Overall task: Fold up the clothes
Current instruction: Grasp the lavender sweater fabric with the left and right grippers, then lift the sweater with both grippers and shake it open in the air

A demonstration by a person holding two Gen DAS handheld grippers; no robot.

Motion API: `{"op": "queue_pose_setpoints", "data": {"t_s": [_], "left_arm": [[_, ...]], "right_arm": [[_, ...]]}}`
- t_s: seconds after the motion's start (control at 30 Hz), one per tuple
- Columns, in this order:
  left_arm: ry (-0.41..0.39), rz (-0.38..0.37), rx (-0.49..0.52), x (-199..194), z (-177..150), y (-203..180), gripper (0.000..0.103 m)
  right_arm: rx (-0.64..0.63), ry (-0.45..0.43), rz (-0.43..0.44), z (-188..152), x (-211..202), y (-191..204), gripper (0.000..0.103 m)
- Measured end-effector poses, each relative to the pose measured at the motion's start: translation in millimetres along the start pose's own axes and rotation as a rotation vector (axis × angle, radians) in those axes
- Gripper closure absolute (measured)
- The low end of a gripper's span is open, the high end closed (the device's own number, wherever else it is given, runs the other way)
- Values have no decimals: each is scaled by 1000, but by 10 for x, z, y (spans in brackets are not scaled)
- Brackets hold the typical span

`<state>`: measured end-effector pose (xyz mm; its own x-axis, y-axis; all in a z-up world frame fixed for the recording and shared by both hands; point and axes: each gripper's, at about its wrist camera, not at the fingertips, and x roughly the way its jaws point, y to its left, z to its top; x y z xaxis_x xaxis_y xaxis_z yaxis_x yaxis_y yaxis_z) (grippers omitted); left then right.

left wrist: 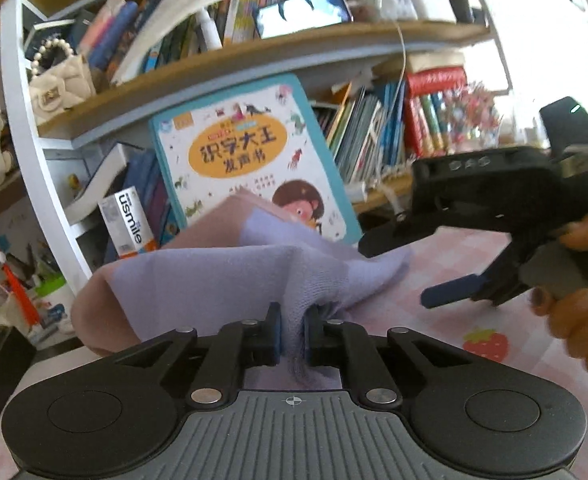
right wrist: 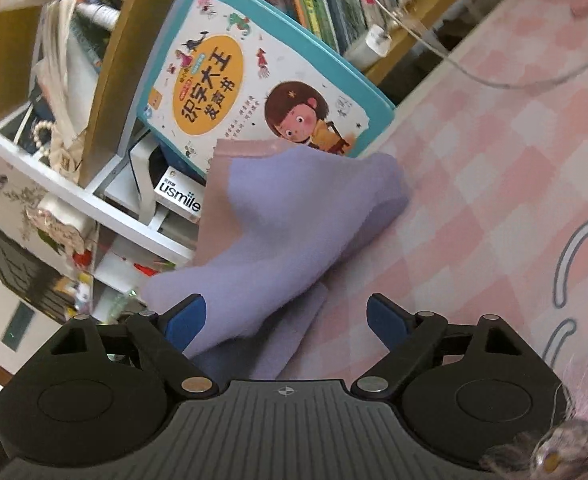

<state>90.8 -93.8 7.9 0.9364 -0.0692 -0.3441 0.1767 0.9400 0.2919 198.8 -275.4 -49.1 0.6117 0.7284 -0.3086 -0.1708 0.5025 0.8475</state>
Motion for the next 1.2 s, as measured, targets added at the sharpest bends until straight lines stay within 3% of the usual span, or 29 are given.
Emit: {"op": "queue_pose_setpoints", "data": {"t_s": [0.13,0.2,0.23,0.27,0.3,0.37,0.5,0.6,0.7,0.83,0.87,0.93,1.03,1.2], "left_arm": [[-25,-28,-30,-191,-59,25,94],[-39,-47,-43,-327,-79,33,94],[-46,-50,-41,-384,-97,43,94],[-55,-46,-33,-464,-125,42,94],[-63,-38,-21,-544,-153,45,94],[-81,-44,-5,-681,-172,54,94],[-189,-89,15,-1024,-41,30,94],[-370,-152,26,-1445,277,0,94],[-558,-219,-19,-1893,584,115,94],[-737,-328,-152,-2345,803,459,94],[-747,-355,-183,-2390,808,542,94],[-739,-411,-247,-2424,774,700,94],[-627,-459,-316,-2292,566,807,94],[-276,-420,-453,-1742,-175,1009,94]], "right_arm": [[66,6,19,21,100,3,16],[114,16,28,21,163,-8,27],[137,17,19,13,182,-12,44],[148,20,11,1,180,-12,74],[157,24,4,-11,173,-11,86],[140,25,57,-6,71,36,90],[44,-104,203,137,-488,465,91],[-51,-244,348,339,-1074,1037,91],[-233,-362,472,470,-1647,1729,92],[-463,-401,595,540,-2092,2527,92],[-495,-389,606,544,-2107,2642,92],[-543,-359,604,522,-2068,2813,92],[-567,-275,510,399,-1731,2781,92],[-489,-41,259,104,-733,2186,92]]}}
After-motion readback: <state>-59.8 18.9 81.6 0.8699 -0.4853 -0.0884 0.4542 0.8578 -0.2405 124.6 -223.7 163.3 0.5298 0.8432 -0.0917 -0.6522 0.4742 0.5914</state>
